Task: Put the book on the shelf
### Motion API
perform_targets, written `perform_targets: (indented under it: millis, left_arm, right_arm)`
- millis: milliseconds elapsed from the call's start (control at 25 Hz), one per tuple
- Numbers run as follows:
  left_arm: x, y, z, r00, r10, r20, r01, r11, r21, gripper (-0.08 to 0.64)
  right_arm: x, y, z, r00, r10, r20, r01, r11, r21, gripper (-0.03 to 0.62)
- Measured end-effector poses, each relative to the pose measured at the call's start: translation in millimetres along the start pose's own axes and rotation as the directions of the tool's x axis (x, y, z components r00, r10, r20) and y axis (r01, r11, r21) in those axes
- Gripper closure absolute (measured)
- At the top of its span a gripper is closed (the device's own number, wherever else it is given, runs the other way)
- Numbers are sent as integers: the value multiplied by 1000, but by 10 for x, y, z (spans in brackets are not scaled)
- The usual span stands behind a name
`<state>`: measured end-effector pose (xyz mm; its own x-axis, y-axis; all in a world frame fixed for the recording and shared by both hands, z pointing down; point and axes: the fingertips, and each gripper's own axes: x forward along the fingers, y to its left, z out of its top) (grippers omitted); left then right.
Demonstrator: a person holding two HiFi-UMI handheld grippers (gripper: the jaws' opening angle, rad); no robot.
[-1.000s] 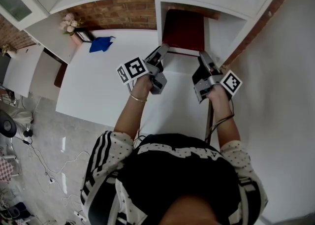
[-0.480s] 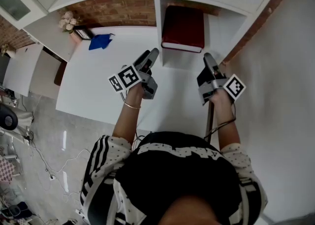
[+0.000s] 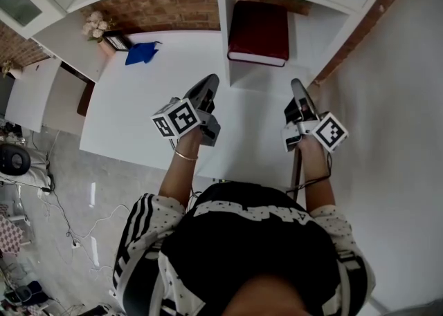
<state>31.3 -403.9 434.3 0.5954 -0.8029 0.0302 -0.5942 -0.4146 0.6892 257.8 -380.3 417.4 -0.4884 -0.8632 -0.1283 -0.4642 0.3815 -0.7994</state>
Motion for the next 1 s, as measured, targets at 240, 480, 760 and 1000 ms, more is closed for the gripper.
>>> perform_targets:
  millis: [240, 480, 760, 1000]
  left_arm:
    - [-93, -151, -102, 999, 25, -46, -16, 983, 182, 518]
    - [-160, -292, -161, 995, 55, -82, -22, 931, 364, 518]
    - [-164, -374, -289, 992, 52, -114, -2, 917, 398, 518]
    - [-154, -408, -342, 991, 56, -125, 2, 906, 424, 518]
  right_arm:
    - [-71, 227, -78, 999, -2, -51, -10, 973, -232, 555]
    - [-153, 354, -157, 994, -49, -94, 1, 893, -451, 557]
    - [-223, 386, -237, 991, -69, -112, -3, 839, -544, 557]
    - [-232, 400, -246, 991, -62, -117, -14, 833, -552, 557]
